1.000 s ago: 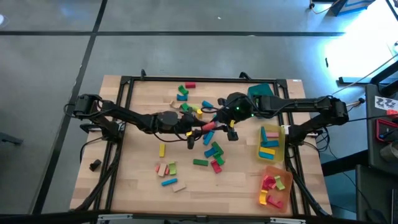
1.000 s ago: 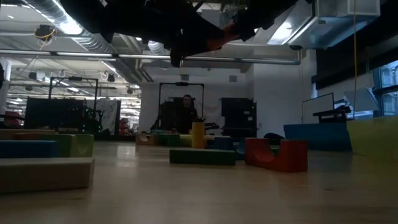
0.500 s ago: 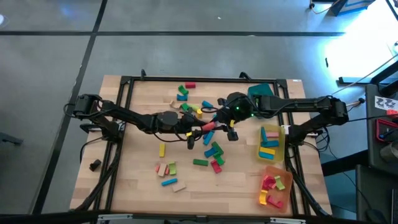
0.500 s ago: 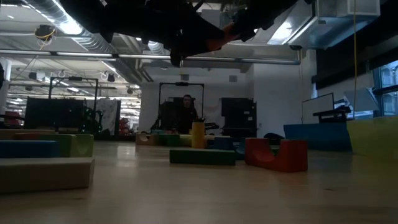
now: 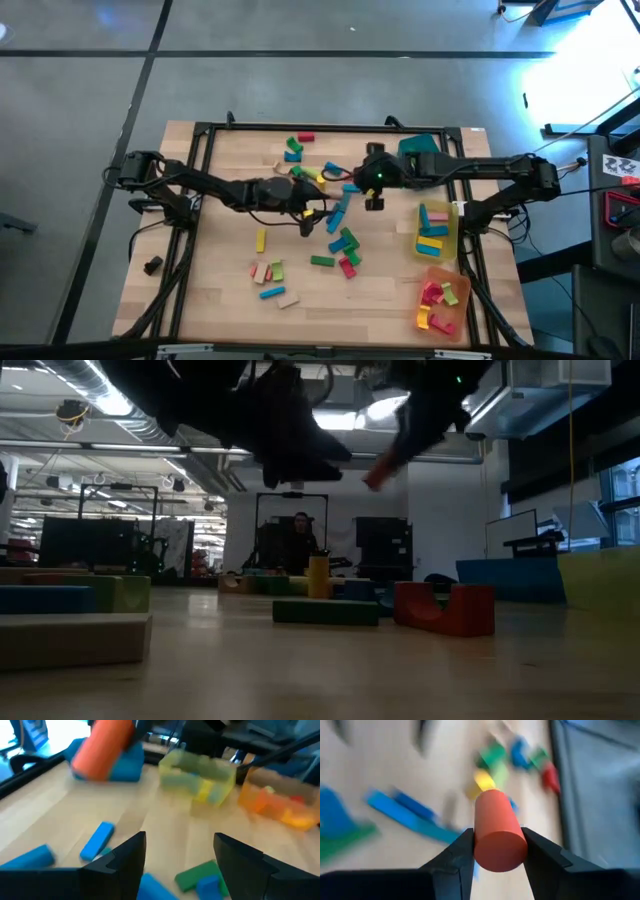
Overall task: Sort blocks by size
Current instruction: Put the orange cylindrical block into the blue bin, then put the yellow cylindrical block into the blue bin, then put the yellow rectangular block into the yellow bin
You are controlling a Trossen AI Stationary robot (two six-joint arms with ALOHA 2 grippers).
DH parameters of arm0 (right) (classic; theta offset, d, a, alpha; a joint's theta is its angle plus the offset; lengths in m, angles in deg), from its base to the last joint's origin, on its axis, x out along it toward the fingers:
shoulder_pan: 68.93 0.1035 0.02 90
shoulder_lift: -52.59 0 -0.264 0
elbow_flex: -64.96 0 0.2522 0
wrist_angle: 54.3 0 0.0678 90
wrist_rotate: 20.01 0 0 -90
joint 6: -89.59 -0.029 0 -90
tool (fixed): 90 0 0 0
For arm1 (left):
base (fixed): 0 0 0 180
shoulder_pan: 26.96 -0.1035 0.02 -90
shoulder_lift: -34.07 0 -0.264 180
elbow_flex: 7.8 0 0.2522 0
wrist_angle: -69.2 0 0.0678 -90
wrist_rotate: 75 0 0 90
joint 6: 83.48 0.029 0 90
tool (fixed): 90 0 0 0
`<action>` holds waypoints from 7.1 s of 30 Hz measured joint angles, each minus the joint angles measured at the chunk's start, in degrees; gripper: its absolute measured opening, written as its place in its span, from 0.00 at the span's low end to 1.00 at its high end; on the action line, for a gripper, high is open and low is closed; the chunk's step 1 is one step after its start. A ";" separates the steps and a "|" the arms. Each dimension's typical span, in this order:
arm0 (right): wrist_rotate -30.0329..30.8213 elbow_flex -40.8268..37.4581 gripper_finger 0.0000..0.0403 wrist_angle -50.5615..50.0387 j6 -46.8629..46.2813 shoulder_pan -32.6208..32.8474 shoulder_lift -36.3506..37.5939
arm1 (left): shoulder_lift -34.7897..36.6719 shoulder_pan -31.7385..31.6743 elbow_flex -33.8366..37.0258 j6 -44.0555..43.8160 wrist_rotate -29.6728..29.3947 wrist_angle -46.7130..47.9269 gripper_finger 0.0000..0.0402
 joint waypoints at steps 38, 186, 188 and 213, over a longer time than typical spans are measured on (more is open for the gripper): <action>3.06 0.00 0.49 -22.39 -3.40 -38.30 0.00 | -0.02 -1.02 0.02 -0.83 -4.18 7.50 0.55; 10.36 -0.08 0.34 -21.85 -8.16 -20.00 0.02 | -5.31 -1.88 -0.11 5.15 7.40 -14.52 0.60; 9.56 -0.46 0.34 -21.91 -7.78 -23.82 0.02 | -1.73 -1.67 -0.11 4.77 7.19 -7.10 0.60; -0.10 -12.48 0.50 -10.00 -6.16 -42.04 0.02 | 19.26 11.32 -0.10 -53.74 6.70 72.50 0.60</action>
